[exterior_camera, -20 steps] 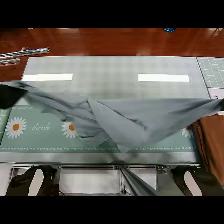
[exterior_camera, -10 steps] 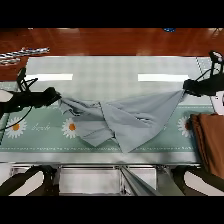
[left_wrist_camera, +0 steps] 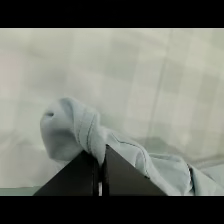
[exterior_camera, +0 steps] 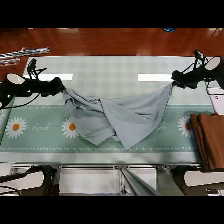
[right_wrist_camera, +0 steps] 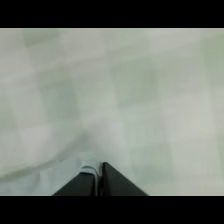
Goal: Fold the shirts.
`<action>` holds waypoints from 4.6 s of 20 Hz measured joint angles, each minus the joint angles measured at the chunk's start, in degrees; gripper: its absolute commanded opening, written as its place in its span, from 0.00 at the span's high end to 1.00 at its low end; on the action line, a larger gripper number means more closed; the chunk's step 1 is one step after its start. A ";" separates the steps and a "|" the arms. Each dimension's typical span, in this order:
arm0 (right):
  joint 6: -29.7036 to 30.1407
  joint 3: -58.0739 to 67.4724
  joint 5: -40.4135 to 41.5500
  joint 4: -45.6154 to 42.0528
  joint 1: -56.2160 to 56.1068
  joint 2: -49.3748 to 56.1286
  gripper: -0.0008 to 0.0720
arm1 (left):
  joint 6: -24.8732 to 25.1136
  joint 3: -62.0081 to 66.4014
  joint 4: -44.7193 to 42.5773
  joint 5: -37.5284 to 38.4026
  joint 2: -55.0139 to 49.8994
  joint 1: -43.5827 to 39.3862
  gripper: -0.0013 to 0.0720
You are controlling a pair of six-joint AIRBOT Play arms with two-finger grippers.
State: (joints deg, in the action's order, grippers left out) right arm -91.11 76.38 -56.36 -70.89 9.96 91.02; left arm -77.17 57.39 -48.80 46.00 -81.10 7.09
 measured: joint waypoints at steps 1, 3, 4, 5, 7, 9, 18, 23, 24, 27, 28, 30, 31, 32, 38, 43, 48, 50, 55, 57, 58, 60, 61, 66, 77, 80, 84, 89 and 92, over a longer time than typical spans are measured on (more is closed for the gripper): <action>0.00 0.42 -0.20 0.46 0.13 0.37 0.43 | 0.02 0.24 0.00 0.87 -0.24 0.00 0.96; -0.02 1.57 -2.64 0.81 1.20 0.46 0.43 | 0.02 0.59 0.00 2.84 -0.57 0.00 0.96; 0.02 1.92 -4.46 0.83 2.01 -0.11 0.43 | 0.00 0.66 -0.02 3.93 -0.68 0.00 0.96; 0.33 1.95 -6.73 0.74 3.08 -1.16 0.43 | 0.00 0.72 -0.02 4.94 -0.76 0.00 0.96; 1.25 -0.70 -11.19 0.02 5.20 -4.70 0.43 | 0.00 0.83 -0.02 6.47 -0.83 0.00 0.96; 2.40 -7.52 -14.60 0.26 6.21 -10.12 0.43 | 0.00 0.87 -0.02 7.13 -0.90 0.00 0.96; 6.05 -40.46 -16.41 11.13 -5.88 -27.26 0.43 | 0.00 0.90 -0.04 9.38 -0.90 0.00 0.96; 4.68 -44.28 -10.32 14.86 -14.45 -25.83 0.43 | 0.00 0.90 -0.02 9.81 -0.90 -0.20 0.96; 4.66 -44.52 -9.46 15.61 -15.54 -24.85 0.43 | 0.00 0.90 -0.02 9.90 -0.90 -0.24 0.96; 4.92 -44.89 -6.67 19.91 -18.21 -21.94 0.43 | 0.00 0.90 -0.02 9.97 -0.90 -0.31 0.96; 5.14 -44.89 -5.25 21.62 -18.88 -21.18 0.47 | 0.00 0.90 -0.02 9.97 -0.90 -0.31 0.96; 5.53 -44.68 -1.40 24.22 -19.65 -19.89 0.71 | 0.00 0.90 -0.02 10.01 -0.90 -0.33 0.96; 5.75 -44.33 0.52 24.76 -19.89 -19.47 0.82 | 0.00 0.90 -0.02 10.12 -0.90 -0.33 0.96; 6.19 -43.80 2.60 25.27 -20.04 -19.10 0.96 | 0.00 0.90 -0.02 10.14 -0.90 -0.33 0.96; 13.25 -34.27 2.32 28.76 -18.49 -18.47 0.96 | -0.02 2.08 -0.20 11.54 -0.61 -0.33 0.96; 15.89 -14.88 -4.28 29.00 -11.98 -20.85 0.96 | -0.24 11.78 -0.11 14.45 3.58 -0.33 0.96; 15.93 8.33 -8.39 29.14 -4.76 -25.35 0.96 | -0.87 27.87 0.04 15.21 12.00 -0.31 0.96; 16.04 15.32 -9.25 29.18 -2.27 -28.06 0.96 | -0.90 33.62 0.02 15.37 16.28 -0.28 0.96; 17.11 24.28 -9.88 29.07 2.75 -37.16 0.96 | -1.07 42.69 -0.96 15.30 28.35 -0.24 0.96; 17.42 25.42 -10.08 27.36 3.80 -41.13 0.96 | -1.07 43.93 -3.41 15.32 33.42 -0.24 0.96; 17.42 25.79 -10.32 26.23 4.13 -43.08 0.96 | -1.09 44.33 -4.94 15.23 36.02 -0.24 0.96; 16.90 26.21 -11.78 23.96 4.50 -46.38 0.96 | -2.05 44.74 -8.81 15.50 40.52 -0.24 0.96; 16.48 26.36 -12.72 22.62 4.63 -47.87 0.96 | -2.84 44.87 -10.82 15.56 42.80 -0.24 0.96; 12.70 25.42 -19.41 16.63 4.87 -52.37 0.96 | -7.26 42.14 -18.60 23.47 48.92 -0.24 0.96; 16.17 -10.75 -13.29 24.09 4.31 -46.29 0.96 | -10.99 8.74 -21.05 12.92 36.48 -0.31 0.96; 20.90 -13.81 -5.97 27.58 1.55 -35.12 0.96 | -11.17 6.45 -18.56 3.02 25.11 -0.31 0.96; 25.86 -7.34 3.69 34.01 -1.84 -15.54 0.96 | -11.15 7.82 -13.38 -8.46 11.76 -0.33 0.96; 26.21 4.44 8.92 42.64 -3.06 4.20 0.42 | -11.10 10.25 -10.73 -12.48 1.66 -1.25 0.29; 24.33 7.21 9.03 47.08 -1.38 8.72 0.42 | -10.91 11.78 -10.32 -9.46 -0.24 -0.81 0.29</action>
State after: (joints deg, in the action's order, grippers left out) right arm -66.78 83.59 -47.33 -23.81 8.58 99.74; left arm -88.07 69.17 -59.11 36.53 -81.34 6.28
